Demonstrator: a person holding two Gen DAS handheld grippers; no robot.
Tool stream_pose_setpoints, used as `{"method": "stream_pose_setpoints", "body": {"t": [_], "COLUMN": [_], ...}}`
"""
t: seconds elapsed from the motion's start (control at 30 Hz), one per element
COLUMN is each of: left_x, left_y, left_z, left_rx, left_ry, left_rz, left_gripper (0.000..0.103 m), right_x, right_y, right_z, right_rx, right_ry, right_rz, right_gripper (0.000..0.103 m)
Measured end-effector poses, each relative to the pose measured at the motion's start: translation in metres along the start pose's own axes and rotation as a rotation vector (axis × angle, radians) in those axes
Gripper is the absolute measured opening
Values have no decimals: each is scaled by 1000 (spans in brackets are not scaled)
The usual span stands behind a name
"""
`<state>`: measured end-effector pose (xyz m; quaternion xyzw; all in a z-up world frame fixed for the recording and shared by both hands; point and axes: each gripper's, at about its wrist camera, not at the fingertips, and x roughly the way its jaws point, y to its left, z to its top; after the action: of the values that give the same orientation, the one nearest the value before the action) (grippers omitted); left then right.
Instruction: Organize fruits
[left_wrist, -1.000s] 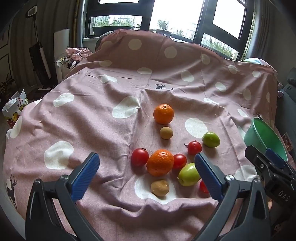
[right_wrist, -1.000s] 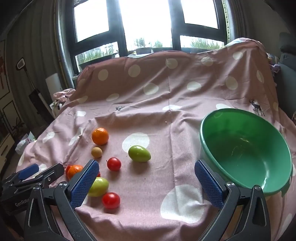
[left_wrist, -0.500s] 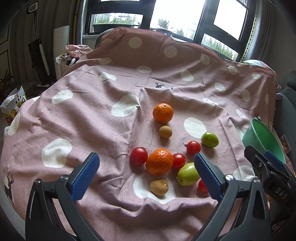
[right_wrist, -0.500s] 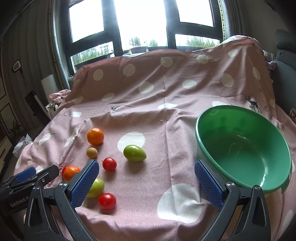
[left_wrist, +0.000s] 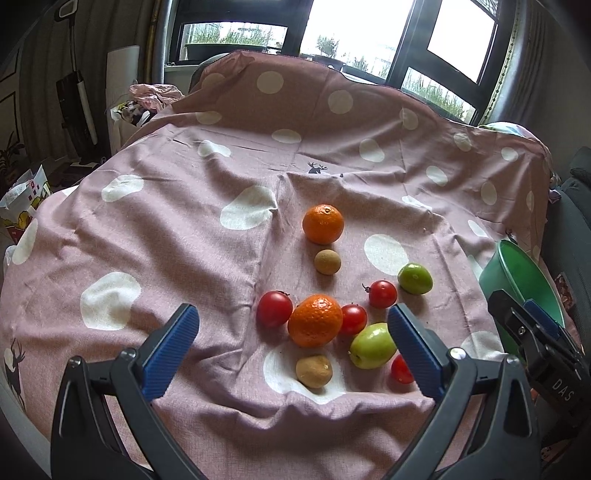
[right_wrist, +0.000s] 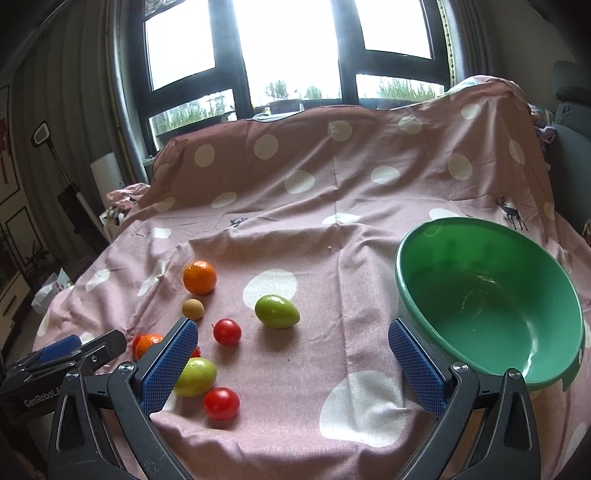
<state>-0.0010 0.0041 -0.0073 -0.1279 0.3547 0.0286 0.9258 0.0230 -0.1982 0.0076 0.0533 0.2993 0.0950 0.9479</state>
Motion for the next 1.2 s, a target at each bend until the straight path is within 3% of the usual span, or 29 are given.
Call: {"method": "stream_pose_setpoints", "body": {"t": [1.2], "left_x": [1], "left_y": [-2], "left_z": [-1], "left_rx": [-1], "left_ry": [24], "left_rz": [-30], "left_gripper": [98], "right_x": [0], "right_y": [-3], "right_z": [0], "right_rx": [9], "right_ry": [13], "right_rz": [-19], "right_gripper": [103]}}
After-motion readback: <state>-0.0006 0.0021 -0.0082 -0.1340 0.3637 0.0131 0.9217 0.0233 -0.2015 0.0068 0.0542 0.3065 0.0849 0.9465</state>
